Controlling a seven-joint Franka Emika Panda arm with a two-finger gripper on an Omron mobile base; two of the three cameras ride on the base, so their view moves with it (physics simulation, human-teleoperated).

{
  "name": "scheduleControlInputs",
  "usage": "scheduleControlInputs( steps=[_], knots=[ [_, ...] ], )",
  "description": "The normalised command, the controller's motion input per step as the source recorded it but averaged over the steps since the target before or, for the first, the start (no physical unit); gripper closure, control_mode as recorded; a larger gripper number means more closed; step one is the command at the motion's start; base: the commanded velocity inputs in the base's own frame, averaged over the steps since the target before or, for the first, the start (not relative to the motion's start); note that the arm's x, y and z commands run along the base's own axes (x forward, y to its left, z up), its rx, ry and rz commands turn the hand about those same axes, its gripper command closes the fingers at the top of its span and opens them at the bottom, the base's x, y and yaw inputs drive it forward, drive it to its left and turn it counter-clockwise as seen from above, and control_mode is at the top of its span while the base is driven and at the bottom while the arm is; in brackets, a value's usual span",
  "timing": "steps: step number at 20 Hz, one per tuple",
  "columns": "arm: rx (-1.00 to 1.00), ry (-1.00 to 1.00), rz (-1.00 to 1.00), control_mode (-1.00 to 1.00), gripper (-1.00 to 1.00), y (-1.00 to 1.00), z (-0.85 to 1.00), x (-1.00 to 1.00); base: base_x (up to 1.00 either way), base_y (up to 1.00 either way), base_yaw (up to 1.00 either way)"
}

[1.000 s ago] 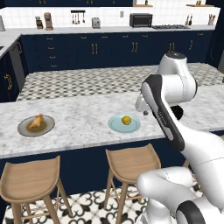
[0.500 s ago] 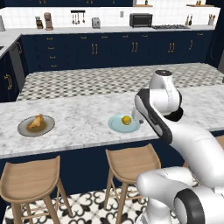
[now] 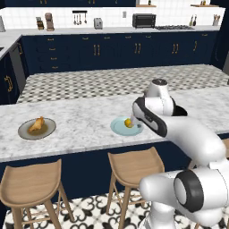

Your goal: Pick the chicken drumstick and lemon from their plates and place them in the bowl. Then put the bowl in the fridge.

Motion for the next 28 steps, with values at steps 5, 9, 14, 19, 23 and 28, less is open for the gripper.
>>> scheduleControlInputs(
  steps=[5, 9, 14, 19, 23, 28],
  knots=[
    [0.00, 0.00, 0.00, -1.00, -1.00, 0.00, -0.13, 0.55, 0.00, 0.00, 0.00],
    [0.00, -0.01, 0.00, -1.00, -1.00, 0.00, -0.20, 0.58, 0.00, 0.00, 0.00],
    [0.00, -0.04, 0.00, -1.00, -1.00, 0.00, -0.31, 0.58, 0.00, 0.00, 0.00],
    [0.00, -0.03, 0.00, -1.00, -1.00, 0.08, -0.38, 0.44, 0.00, 0.00, 0.00],
    [0.00, -0.03, 0.00, -1.00, -1.00, 0.13, -0.30, 0.17, 0.00, 0.00, 0.00],
    [0.00, 0.01, 0.00, -1.00, -1.00, 0.00, -0.04, 0.34, 0.00, 0.00, 0.00]
  ],
)
